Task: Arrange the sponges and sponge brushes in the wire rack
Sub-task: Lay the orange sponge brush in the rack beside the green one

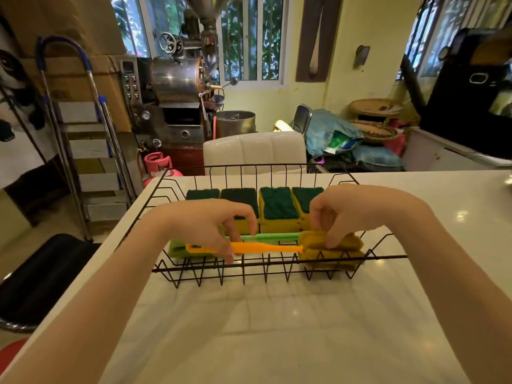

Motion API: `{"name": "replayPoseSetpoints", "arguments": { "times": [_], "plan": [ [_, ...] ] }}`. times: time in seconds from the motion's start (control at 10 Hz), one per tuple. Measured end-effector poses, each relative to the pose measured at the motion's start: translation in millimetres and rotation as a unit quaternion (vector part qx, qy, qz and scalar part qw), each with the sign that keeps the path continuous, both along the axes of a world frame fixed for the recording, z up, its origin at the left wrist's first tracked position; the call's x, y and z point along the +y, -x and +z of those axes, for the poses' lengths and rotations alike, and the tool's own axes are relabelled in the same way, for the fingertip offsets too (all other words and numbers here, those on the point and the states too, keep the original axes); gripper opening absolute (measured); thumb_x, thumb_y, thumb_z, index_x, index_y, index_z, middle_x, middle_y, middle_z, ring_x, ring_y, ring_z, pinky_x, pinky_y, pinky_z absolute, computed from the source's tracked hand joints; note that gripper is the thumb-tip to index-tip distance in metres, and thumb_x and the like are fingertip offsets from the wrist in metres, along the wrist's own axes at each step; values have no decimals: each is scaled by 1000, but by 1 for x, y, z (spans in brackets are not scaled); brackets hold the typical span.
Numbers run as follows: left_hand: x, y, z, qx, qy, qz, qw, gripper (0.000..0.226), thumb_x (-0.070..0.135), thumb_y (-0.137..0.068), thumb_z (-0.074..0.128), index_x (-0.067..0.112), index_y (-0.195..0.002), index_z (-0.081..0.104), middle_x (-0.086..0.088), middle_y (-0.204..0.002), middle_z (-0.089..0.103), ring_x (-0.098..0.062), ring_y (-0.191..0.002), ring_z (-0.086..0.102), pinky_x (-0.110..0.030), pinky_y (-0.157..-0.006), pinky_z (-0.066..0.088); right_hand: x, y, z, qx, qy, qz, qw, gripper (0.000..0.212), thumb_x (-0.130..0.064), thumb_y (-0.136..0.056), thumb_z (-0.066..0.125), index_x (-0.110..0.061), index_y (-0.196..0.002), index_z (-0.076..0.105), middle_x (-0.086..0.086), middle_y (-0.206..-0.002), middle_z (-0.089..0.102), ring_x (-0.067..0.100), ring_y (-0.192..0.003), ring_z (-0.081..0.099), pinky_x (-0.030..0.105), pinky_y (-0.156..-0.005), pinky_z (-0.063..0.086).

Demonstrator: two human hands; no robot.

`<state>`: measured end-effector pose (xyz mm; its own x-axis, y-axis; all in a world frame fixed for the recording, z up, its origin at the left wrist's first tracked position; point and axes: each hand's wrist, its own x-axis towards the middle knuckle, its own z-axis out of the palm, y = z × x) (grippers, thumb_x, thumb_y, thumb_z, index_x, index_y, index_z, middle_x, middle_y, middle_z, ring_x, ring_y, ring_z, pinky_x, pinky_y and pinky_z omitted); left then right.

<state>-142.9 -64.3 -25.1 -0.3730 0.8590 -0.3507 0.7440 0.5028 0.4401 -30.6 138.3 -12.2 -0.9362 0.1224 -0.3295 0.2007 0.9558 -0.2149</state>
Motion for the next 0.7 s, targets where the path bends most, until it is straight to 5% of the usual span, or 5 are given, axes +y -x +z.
{"name": "replayPoseSetpoints", "arguments": {
  "times": [0.1,0.4,0.5,0.6,0.7],
  "plan": [
    [7,-6,-5,42,19,-36,998,29,7,-82,58,34,-92,57,10,-107,60,6,-80,54,-14,-76,45,2,5,-8,-13,-17,0,1000,24,-19,-68,76,-28,-77,56,-6,-85,58,10,-74,52,22,-59,42],
    [16,-16,-10,27,116,-6,993,39,36,-93,38,20,-125,54,3,-131,54,-11,-115,48,-31,-107,32,-3,9,-17,-1,-35,4,999,22,-20,-74,73,-22,-92,61,-12,-80,48,14,-85,50,17,-58,36],
    [15,-17,-10,15,120,6,993,42,41,-92,37,22,-126,53,3,-132,53,-14,-120,46,-33,-109,30,-3,6,-12,-9,-34,17,999,34,-24,-77,70,-21,-109,61,-10,-93,54,15,-95,52,19,-67,42],
    [13,-17,-10,3,94,3,996,39,40,-92,38,23,-124,52,6,-124,53,-9,-113,45,-28,-102,31,3,-4,4,38,6,11,999,42,-25,-78,68,-27,-118,55,-6,-118,58,14,-110,53,29,-92,45],
    [11,-18,-5,16,38,-3,999,33,37,-91,41,25,-119,54,8,-116,55,-8,-108,48,-25,-96,36,19,-31,37,120,32,16,992,45,-27,-79,67,-34,-120,51,-10,-122,56,8,-113,51,32,-100,42]
  ]
}}
